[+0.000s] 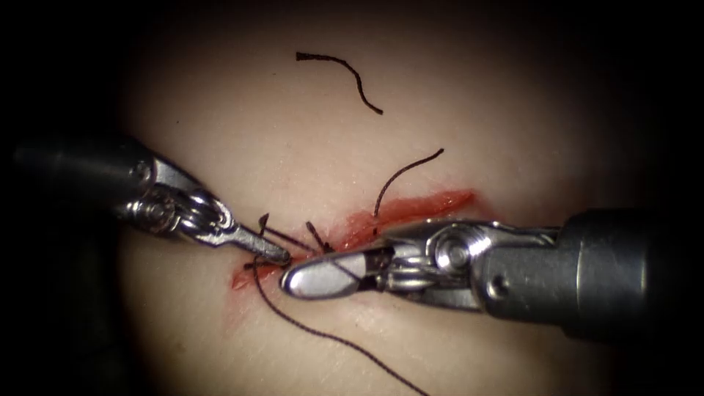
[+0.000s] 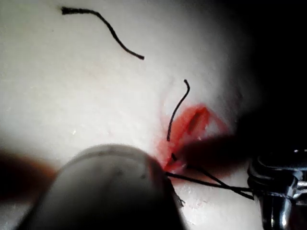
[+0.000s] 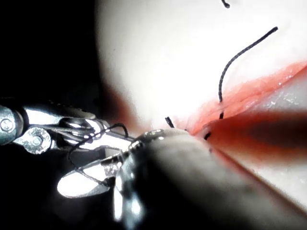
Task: Wound Closure
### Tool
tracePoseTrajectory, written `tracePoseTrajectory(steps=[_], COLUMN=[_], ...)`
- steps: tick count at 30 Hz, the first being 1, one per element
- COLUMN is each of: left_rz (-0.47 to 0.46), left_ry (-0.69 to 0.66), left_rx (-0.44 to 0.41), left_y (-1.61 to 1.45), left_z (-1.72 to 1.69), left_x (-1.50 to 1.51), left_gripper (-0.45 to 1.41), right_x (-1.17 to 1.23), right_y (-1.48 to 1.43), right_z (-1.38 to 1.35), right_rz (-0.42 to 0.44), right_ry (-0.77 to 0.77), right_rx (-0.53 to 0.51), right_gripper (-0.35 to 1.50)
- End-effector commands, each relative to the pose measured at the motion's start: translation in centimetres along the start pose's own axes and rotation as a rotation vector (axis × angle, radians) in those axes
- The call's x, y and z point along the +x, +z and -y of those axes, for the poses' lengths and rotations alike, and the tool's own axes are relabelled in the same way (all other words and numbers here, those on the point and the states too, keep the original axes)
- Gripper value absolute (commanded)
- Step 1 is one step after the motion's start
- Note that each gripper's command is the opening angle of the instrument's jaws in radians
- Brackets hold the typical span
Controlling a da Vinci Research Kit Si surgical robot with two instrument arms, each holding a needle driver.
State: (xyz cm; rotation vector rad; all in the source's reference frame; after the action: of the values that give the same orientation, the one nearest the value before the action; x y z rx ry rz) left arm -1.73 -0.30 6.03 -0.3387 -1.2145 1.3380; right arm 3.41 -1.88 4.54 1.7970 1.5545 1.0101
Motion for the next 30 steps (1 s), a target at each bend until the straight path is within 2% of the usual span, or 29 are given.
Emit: tracePoseTrajectory(steps=[1, 2, 3, 6, 8, 10, 11, 12, 13, 14, 16, 17, 18, 19, 20, 22, 23, 24, 26, 30], left_rz=[0.011, 0.019, 0.04, 0.085, 0.111, 0.138, 0.166, 0.166, 0.171, 0.181, 0.188, 0.195, 0.195, 0.193, 0.182, 0.17, 0.154, 0.147, 0.133, 0.131], left_ry=[0.001, 0.001, -0.006, 0.067, 0.09, 0.115, 0.149, 0.149, 0.15, 0.168, 0.183, 0.199, 0.199, 0.214, 0.244, 0.269, 0.299, 0.309, 0.323, 0.327], left_rx=[-0.003, -0.002, 0.008, 0.115, 0.123, 0.125, 0.123, 0.123, 0.123, 0.119, 0.114, 0.11, 0.11, 0.106, 0.102, 0.106, 0.118, 0.124, 0.126, 0.129], left_y=[0.06, 0.06, 0.07, 0.16, 0.21, 0.26, 0.31, 0.31, 0.32, 0.32, 0.31, 0.29, 0.29, 0.28, 0.25, 0.21, 0.17, 0.16, 0.13, 0.13], left_z=[0.02, 0.03, 0.01, -0.05, -0.09, -0.14, -0.24, -0.24, -0.27, -0.35, -0.42, -0.46, -0.46, -0.5, -0.59, -0.68, -0.76, -0.79, -0.83, -0.82], left_x=[-0.01, -0.03, -0.09, -0.24, -0.3, -0.39, -0.53, -0.53, -0.56, -0.61, -0.63, -0.64, -0.64, -0.64, -0.63, -0.61, -0.59, -0.59, -0.57, -0.53], left_gripper=[-0.45, -0.45, -0.45, -0.45, -0.45, -0.45, -0.45, -0.45, -0.45, -0.45, -0.45, -0.45, -0.45, -0.45, -0.45, -0.45, -0.45, -0.45, -0.45, -0.45], right_x=[0.1, 0.13, 0.18, 0.3, 0.36, 0.42, 0.51, 0.51, 0.52, 0.55, 0.55, 0.55, 0.55, 0.55, 0.55, 0.53, 0.51, 0.49, 0.44, 0.29], right_y=[0.13, 0.15, 0.17, 0.21, 0.24, 0.27, 0.29, 0.29, 0.29, 0.28, 0.25, 0.24, 0.24, 0.22, 0.17, 0.1, 0.03, -0.02, -0.09, -0.2], right_z=[-0.01, 0.0, 0.01, 0.06, 0.09, 0.11, 0.13, 0.13, 0.14, 0.14, 0.13, 0.12, 0.12, 0.11, 0.04, -0.07, -0.18, -0.25, -0.35, -0.51], right_rz=[-0.035, -0.058, -0.123, -0.261, -0.32, -0.368, -0.393, -0.393, -0.387, -0.356, -0.31, -0.274, -0.274, -0.236, -0.129, -0.01, 0.098, 0.168, 0.258, 0.426], right_ry=[-0.009, -0.041, -0.106, -0.27, -0.342, -0.447, -0.613, -0.613, -0.679, -0.797, -0.905, -0.938, -0.938, -0.975, -1.039, -1.103, -1.145, -1.183, -1.204, -1.22], right_rx=[0.006, 0.006, 0.003, -0.019, -0.039, -0.112, -0.248, -0.248, -0.297, -0.41, -0.546, -0.605, -0.605, -0.67, -0.773, -0.805, -0.777, -0.755, -0.717, -0.712], right_gripper=[-0.35, -0.35, -0.35, -0.35, -0.35, -0.35, -0.35, -0.35, -0.35, -0.35, -0.35, -0.35, -0.35, -0.35, -0.35, -0.35, -0.35, -0.35, -0.35, -0.35])
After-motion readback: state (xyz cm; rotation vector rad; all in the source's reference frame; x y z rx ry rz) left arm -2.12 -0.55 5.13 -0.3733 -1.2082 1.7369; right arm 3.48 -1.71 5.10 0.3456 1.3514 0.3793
